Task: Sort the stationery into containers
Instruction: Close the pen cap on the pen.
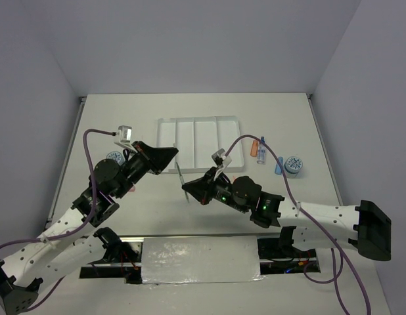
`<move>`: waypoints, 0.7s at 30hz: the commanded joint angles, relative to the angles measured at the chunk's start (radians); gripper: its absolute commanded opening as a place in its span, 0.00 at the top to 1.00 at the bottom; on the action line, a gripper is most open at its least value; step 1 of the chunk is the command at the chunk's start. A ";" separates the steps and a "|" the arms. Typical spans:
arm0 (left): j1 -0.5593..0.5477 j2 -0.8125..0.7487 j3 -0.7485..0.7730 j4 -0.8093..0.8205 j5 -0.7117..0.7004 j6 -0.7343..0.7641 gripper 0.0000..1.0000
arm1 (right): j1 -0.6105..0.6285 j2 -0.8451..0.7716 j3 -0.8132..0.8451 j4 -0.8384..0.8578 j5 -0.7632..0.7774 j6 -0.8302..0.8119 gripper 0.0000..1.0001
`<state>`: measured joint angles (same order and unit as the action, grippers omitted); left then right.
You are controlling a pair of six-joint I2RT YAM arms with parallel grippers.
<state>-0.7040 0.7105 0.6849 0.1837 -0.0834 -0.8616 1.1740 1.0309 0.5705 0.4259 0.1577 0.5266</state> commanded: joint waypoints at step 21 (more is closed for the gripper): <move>-0.005 0.017 -0.041 0.129 0.076 0.024 1.00 | 0.009 -0.069 0.055 -0.012 0.075 -0.054 1.00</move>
<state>-0.7040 0.7307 0.6460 0.2222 -0.0265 -0.8597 1.1740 0.9821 0.5739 0.3950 0.2131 0.4950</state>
